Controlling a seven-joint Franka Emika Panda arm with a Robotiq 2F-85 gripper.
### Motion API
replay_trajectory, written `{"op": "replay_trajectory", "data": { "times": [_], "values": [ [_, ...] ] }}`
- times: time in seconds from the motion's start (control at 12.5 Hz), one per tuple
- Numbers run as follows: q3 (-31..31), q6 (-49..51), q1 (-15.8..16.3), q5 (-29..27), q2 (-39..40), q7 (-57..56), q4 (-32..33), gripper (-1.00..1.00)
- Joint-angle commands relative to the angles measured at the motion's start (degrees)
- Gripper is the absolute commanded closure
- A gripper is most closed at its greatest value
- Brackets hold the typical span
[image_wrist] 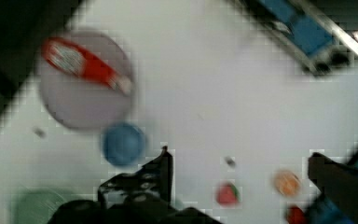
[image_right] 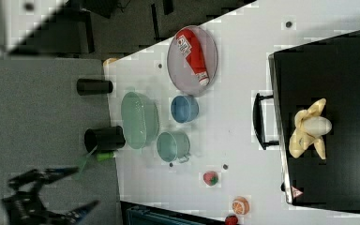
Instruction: Pick banana from oven and place on table.
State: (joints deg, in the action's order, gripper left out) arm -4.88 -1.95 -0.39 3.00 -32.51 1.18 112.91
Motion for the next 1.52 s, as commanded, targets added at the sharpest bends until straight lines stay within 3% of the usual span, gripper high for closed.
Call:
{"op": "replay_trajectory", "data": {
  "times": [0.08, 0.4, 0.88, 1.28, 1.52],
  "values": [
    [-2.45, -1.39, -1.91, 1.59, 7.76, 1.05, 2.42, -1.00],
    [-11.24, -6.79, -2.76, 1.99, 14.46, -8.82, 2.21, -1.00],
    [-23.70, -24.03, -3.16, 1.99, 25.99, -30.38, 2.03, -1.00],
    [-29.66, -30.50, -3.35, 1.51, 36.22, -31.85, 0.96, -1.00],
    [-30.55, -34.37, -3.61, -2.15, 41.06, -31.90, 0.98, -1.00]
  ]
}}
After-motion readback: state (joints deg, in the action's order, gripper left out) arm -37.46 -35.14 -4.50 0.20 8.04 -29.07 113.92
